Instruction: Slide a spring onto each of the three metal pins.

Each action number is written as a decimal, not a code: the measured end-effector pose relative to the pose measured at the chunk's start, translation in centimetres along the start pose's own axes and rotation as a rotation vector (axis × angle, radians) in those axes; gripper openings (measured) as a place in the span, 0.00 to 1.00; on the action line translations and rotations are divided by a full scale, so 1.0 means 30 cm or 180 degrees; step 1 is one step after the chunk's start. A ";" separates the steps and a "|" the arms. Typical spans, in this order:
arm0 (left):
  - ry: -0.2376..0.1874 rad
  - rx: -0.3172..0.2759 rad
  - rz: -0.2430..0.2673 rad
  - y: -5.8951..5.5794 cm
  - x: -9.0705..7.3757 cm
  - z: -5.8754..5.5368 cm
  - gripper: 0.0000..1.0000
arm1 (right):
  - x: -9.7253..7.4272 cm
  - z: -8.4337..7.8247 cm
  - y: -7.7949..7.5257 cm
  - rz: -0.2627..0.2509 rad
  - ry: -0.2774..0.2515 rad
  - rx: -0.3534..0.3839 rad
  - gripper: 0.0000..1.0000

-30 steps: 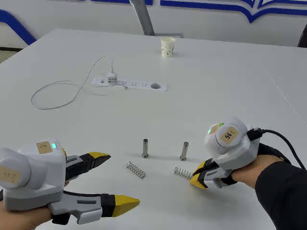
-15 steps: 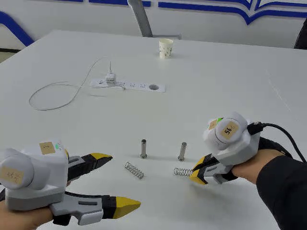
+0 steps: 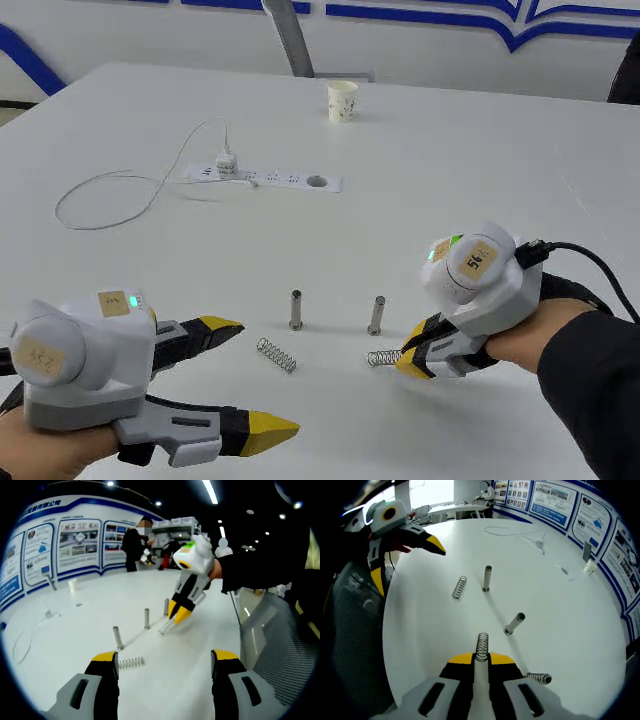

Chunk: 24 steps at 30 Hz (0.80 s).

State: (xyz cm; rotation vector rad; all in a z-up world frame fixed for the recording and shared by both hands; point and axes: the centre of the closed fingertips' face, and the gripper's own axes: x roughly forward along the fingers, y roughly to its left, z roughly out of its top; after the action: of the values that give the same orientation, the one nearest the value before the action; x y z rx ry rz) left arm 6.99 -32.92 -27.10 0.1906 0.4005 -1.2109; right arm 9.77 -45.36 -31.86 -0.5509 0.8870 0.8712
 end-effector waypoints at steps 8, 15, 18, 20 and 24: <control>0.0080 0.0163 -0.0151 -0.013 0.057 0.004 0.74 | -0.030 0.031 0.023 0.0082 -0.0009 -0.0021 0.11; 0.0157 0.0340 -0.0282 -0.029 0.101 -0.002 0.68 | -0.059 0.056 0.041 0.0139 0.0014 -0.0074 0.11; 0.0164 0.0425 -0.0313 -0.031 0.118 0.004 0.63 | -0.067 0.063 0.054 0.0172 0.0026 -0.0087 0.11; 0.0171 0.0467 -0.0331 -0.031 0.132 0.007 0.61 | -0.071 0.066 0.061 0.0190 0.0043 -0.0099 0.11; 0.0188 0.0545 -0.0376 -0.038 0.153 0.012 0.54 | -0.082 0.072 0.075 0.0217 0.0053 -0.0114 0.11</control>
State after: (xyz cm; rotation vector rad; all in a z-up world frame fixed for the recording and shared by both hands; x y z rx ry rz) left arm 7.34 -37.44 -28.51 0.3548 0.3635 -1.3591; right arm 8.00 -43.57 -28.78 -0.5623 0.9110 0.9470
